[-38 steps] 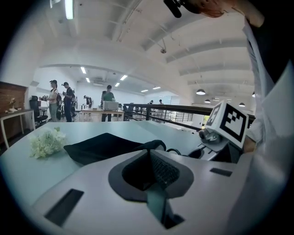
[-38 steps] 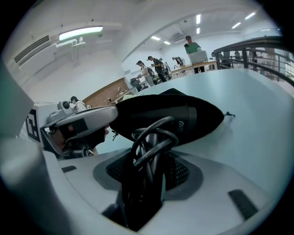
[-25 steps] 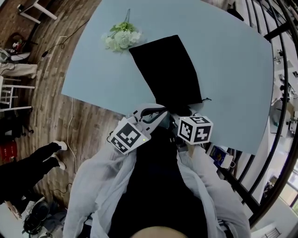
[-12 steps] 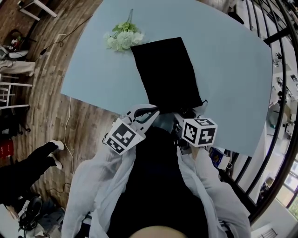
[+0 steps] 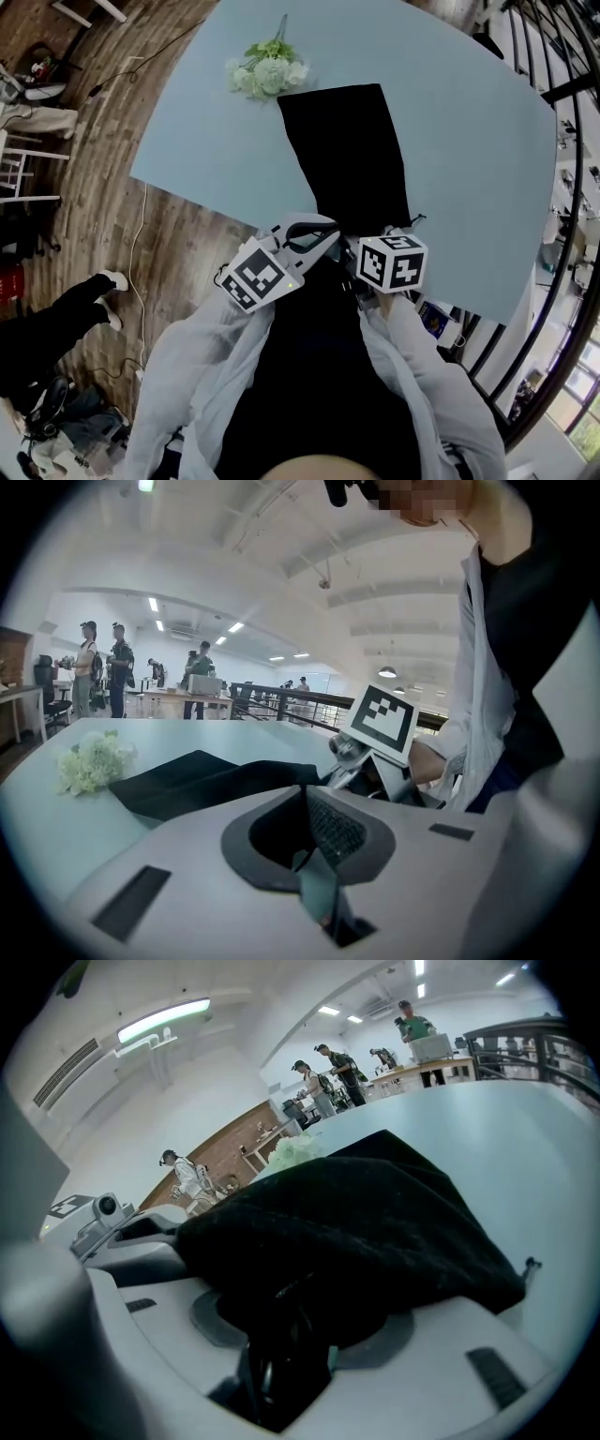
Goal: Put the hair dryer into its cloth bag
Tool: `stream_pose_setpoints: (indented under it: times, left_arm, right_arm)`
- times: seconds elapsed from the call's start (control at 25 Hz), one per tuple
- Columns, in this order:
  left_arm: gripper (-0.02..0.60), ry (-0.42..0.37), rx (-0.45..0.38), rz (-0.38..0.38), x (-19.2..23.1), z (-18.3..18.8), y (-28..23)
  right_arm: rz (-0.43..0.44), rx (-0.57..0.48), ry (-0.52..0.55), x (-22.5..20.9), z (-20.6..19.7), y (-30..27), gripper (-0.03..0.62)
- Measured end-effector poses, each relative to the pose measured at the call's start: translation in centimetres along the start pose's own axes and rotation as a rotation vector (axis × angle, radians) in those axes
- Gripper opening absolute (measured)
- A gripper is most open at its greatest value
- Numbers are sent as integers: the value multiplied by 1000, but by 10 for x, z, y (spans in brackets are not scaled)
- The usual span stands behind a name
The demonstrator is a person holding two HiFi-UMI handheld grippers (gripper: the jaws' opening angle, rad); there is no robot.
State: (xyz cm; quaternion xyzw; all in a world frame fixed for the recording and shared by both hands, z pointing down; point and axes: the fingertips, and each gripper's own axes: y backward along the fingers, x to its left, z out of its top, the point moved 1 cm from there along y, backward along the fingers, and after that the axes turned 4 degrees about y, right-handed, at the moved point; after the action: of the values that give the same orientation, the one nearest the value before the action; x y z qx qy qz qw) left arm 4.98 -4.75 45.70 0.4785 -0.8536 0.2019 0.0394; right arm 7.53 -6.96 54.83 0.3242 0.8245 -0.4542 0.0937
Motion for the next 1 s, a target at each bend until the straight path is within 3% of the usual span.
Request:
stream_pose_setpoints:
  times: [0.44, 0.72, 1.0]
  left_arm:
    - [29, 42, 20, 18, -17, -19, 25]
    - [29, 73, 21, 0, -29, -25, 33]
    - [29, 119, 20, 19, -12, -23, 42]
  right_arm:
    - [10, -93, -154, -9, 23, -8, 212]
    - [-12, -215, -267, -11, 42, -14, 211]
    - [-39, -368, -339, -15, 65, -36, 210]
